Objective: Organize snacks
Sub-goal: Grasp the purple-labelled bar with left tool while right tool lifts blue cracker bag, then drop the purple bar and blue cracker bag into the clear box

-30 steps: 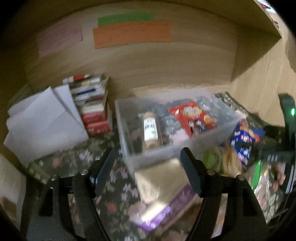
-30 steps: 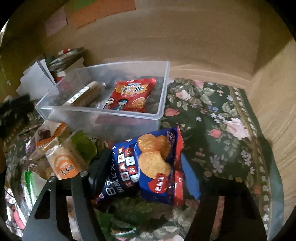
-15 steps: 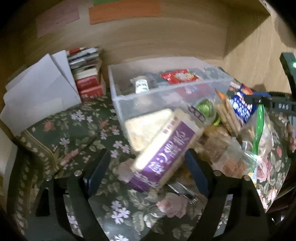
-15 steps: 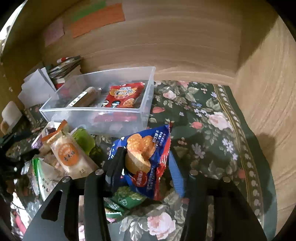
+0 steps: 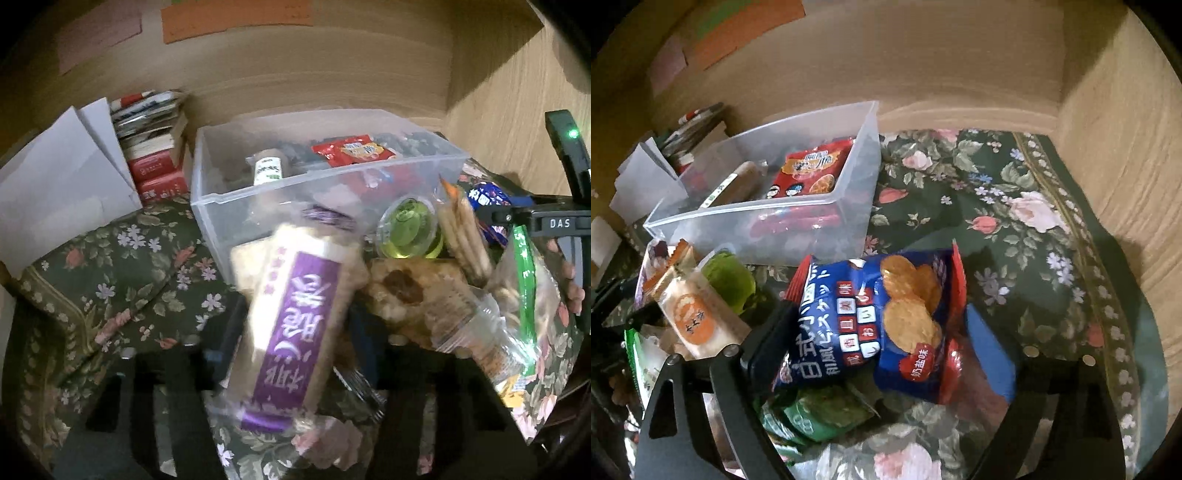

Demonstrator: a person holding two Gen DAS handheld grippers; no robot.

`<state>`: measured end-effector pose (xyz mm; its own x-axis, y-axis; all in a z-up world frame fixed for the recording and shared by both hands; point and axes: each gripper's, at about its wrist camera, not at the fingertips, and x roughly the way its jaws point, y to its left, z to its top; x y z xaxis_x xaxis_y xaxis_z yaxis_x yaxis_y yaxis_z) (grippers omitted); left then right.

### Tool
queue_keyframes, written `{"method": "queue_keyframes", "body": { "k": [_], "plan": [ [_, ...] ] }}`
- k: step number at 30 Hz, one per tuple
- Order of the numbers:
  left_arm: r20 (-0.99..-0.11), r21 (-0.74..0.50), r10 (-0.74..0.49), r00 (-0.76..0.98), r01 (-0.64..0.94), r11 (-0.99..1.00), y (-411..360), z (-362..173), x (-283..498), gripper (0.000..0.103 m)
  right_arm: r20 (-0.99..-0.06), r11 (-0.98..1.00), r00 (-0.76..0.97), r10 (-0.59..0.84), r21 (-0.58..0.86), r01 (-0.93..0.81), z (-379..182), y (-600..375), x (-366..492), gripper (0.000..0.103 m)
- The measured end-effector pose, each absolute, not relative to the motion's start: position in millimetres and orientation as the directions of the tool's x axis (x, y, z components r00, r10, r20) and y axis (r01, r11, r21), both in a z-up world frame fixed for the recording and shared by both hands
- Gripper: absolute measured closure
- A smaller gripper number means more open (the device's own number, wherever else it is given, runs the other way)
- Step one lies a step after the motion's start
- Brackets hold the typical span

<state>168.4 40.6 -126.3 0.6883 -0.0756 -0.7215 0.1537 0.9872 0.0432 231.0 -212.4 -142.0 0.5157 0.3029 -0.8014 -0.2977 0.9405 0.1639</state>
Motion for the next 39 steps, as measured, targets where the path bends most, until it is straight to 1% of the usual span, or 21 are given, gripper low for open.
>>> {"method": "queue_keyframes", "body": {
  "k": [1, 3, 4, 5, 6, 8, 13, 22, 32, 36, 39],
  "plan": [
    [-0.72, 0.041, -0.074, 0.69, 0.149, 0.988, 42.2, -126.1, 167.9, 0.058, -0.803, 0.94, 0.515, 0.3, 0.158, -0.302, -142.9, -210.8, 232.0, 0.014],
    [-0.716, 0.033, -0.076, 0.694, 0.142, 0.989, 45.5, -124.9, 166.5, 0.058, -0.812, 0.937, 0.505, 0.292, 0.136, -0.322, -146.9, -203.6, 233.9, 0.014],
    [-0.714, 0.032, -0.074, 0.696, 0.139, 0.99, 46.3, -124.2, 165.8, 0.058, -0.814, 0.933, 0.497, 0.299, 0.139, -0.333, -148.3, -201.1, 234.1, 0.021],
    [-0.709, 0.037, -0.068, 0.701, 0.133, 0.99, 46.6, -123.0, 164.7, 0.058, -0.814, 0.925, 0.486, 0.317, 0.152, -0.349, -149.1, -199.0, 234.2, 0.035],
    [-0.703, 0.046, -0.06, 0.709, 0.129, 0.991, 46.1, -121.5, 163.1, 0.058, -0.814, 0.915, 0.473, 0.339, 0.168, -0.366, -149.7, -197.3, 234.4, 0.041],
    [-0.69, 0.051, -0.056, 0.722, 0.125, 0.991, 45.6, -116.6, 158.7, 0.058, -0.809, 0.915, 0.487, 0.329, 0.147, -0.375, -148.8, -193.7, 230.6, 0.047],
    [-0.652, 0.051, -0.061, 0.755, 0.125, 0.991, 46.5, -98.6, 147.3, 0.058, -0.789, 0.922, 0.535, 0.301, 0.098, -0.375, -141.9, -193.9, 218.9, 0.053],
    [-0.578, 0.032, -0.063, 0.814, 0.1, 0.994, 50.6, -62.9, 145.7, 0.058, -0.74, 0.932, 0.613, 0.277, 0.052, -0.358, -111.5, -209.6, 203.5, 0.054],
    [-0.503, 0.003, -0.079, 0.861, 0.093, 0.996, 48.9, -23.0, 161.7, 0.058, -0.614, 0.929, 0.725, 0.313, 0.038, -0.369, -48.8, -210.8, 201.1, 0.054],
    [-0.49, -0.011, -0.083, 0.868, 0.089, 0.996, 48.0, -12.5, 172.6, 0.058, -0.576, 0.914, 0.739, 0.35, 0.039, -0.403, -33.6, -196.7, 206.2, 0.053],
    [-0.498, -0.034, -0.093, 0.862, 0.088, 0.996, 49.7, -10.0, 184.6, 0.058, -0.569, 0.902, 0.733, 0.373, 0.037, -0.43, -30.0, -181.4, 214.6, 0.053]
  ]
}}
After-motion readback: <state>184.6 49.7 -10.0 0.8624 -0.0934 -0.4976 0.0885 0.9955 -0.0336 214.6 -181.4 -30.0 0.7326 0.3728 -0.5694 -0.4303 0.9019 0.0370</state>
